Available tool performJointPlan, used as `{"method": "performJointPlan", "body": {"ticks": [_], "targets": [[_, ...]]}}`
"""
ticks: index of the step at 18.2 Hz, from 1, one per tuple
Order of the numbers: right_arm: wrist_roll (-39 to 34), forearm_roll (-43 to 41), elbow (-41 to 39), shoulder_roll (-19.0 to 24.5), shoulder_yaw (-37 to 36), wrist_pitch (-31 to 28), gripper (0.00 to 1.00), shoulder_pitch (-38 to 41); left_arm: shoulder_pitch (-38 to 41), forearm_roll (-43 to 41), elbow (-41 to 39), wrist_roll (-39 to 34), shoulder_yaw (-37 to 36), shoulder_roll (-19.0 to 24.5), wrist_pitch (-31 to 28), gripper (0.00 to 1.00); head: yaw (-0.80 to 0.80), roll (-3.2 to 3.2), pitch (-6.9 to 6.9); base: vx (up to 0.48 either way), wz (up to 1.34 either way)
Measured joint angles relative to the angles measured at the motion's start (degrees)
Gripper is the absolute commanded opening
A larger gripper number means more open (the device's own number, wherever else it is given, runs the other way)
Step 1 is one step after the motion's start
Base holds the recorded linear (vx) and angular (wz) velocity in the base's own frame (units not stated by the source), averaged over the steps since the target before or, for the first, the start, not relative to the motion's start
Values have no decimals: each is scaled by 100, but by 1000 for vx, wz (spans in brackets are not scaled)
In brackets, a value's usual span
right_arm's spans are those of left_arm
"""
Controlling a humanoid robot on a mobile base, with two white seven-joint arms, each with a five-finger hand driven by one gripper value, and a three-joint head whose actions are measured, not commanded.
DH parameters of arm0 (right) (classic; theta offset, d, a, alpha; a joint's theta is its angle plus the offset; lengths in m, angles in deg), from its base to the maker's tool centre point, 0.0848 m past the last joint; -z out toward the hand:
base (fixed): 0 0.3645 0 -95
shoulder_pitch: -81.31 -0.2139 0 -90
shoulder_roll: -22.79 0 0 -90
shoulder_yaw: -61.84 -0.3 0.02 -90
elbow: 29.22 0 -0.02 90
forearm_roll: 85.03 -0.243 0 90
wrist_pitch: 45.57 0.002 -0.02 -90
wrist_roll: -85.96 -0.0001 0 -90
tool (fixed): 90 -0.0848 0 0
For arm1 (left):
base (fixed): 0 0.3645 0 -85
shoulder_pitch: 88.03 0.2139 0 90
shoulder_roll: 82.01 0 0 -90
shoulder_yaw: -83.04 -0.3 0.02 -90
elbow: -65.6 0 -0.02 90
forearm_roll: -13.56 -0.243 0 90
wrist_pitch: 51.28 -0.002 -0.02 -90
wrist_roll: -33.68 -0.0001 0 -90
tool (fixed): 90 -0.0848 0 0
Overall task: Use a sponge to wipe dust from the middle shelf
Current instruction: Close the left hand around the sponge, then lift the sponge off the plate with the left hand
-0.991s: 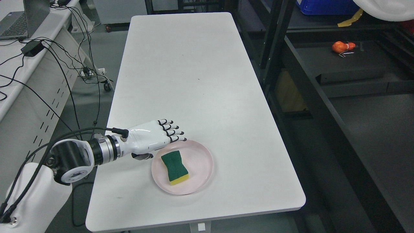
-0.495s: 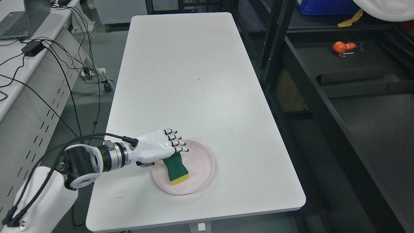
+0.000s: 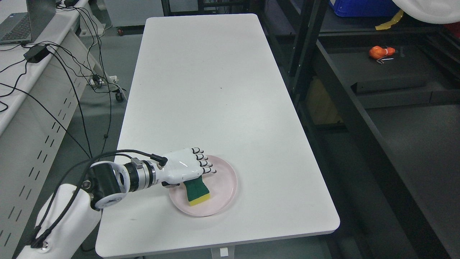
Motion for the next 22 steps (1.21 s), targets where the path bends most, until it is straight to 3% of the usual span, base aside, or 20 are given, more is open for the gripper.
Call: {"method": "performJointPlan", "body": {"ticks": [4,6,9,11,16,17,22], "targets": [[0,0,0,0,0,0,100,0,-31,-57,94,132,-112,-263,-17,85,0,0,0,0,0],[0,0,0,0,0,0,100,1,-30,-70,130,163,-164,-375,-21,79,0,0,0,0,7],[0,0,0,0,0,0,100,1,35,-71,164,171,-206,-500,-28,58,0,0,0,1,12],[0,0,0,0,0,0,100,1,132,-20,187,233,-210,-567,-39,39,0,0,0,6,57],[4,0,0,0,0,-13,100,1,284,427,220,381,64,-707,30,4,0,0,5,7,50],[4,0,0,0,0,-17,100,0,313,568,232,457,168,-742,64,0,0,0,5,0,0],[19,0,0,0,0,-17,100,0,346,1570,269,484,1190,-1191,92,0,0,0,5,-5,-26]]}}
